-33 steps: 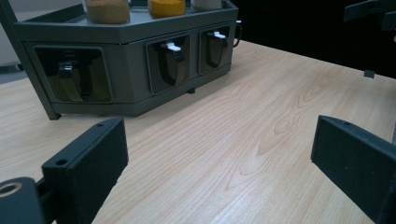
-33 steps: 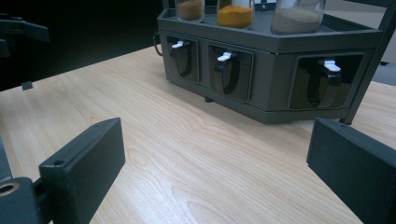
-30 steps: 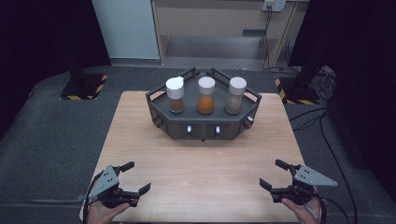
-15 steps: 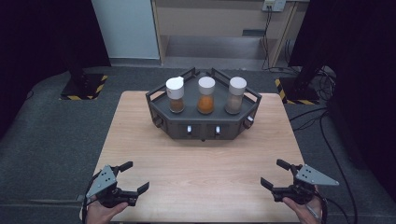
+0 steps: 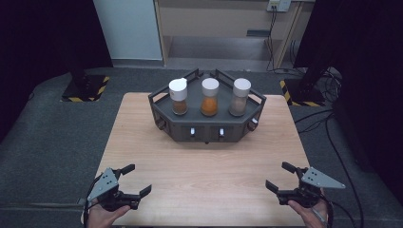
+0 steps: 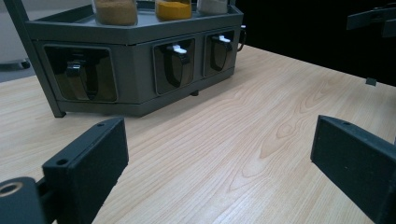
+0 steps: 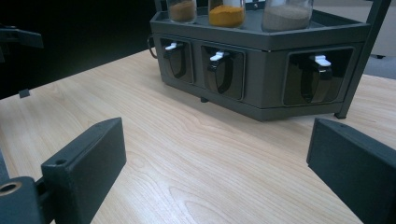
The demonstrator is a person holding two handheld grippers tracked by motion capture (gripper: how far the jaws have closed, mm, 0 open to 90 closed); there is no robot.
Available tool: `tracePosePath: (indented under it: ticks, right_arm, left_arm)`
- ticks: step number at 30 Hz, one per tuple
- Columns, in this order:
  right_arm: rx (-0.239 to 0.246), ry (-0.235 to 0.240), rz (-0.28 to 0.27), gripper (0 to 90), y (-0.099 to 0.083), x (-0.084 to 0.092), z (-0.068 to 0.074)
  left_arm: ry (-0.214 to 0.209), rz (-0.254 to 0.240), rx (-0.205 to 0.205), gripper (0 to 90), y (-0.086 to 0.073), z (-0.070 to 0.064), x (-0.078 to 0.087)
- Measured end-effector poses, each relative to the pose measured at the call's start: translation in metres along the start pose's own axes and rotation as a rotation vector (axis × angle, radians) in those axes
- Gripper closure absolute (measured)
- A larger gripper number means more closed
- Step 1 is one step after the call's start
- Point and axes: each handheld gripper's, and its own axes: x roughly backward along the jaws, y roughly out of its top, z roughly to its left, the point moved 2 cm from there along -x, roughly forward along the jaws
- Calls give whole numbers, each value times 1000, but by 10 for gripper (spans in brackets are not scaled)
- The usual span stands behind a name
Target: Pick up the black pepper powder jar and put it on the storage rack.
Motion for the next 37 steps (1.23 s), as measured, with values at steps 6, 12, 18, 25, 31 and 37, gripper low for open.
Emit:
tracePosePath:
  ticks: [6,12,18,25,31,37]
  right_arm:
    - [2,2,2,53,0,0,0]
    - [1,4,2,53,0,0,0]
    - [3,5,3,53,0,0,0]
    - [4,5,4,53,0,0,0]
    - [3,7,6,53,0,0,0]
    - [2,3,6,53,0,-1,0]
  left_arm:
    - [-2,4,-3,35,1,0,0]
    - [-4,6,-3,36,1,0,-1]
    - [-6,8,-5,36,1,0,-1]
    - [-7,9,-6,36,1,0,-1]
    - [-8,11,-7,35,1,-1,-1]
    - [-7,12,-2,35,1,0,-2]
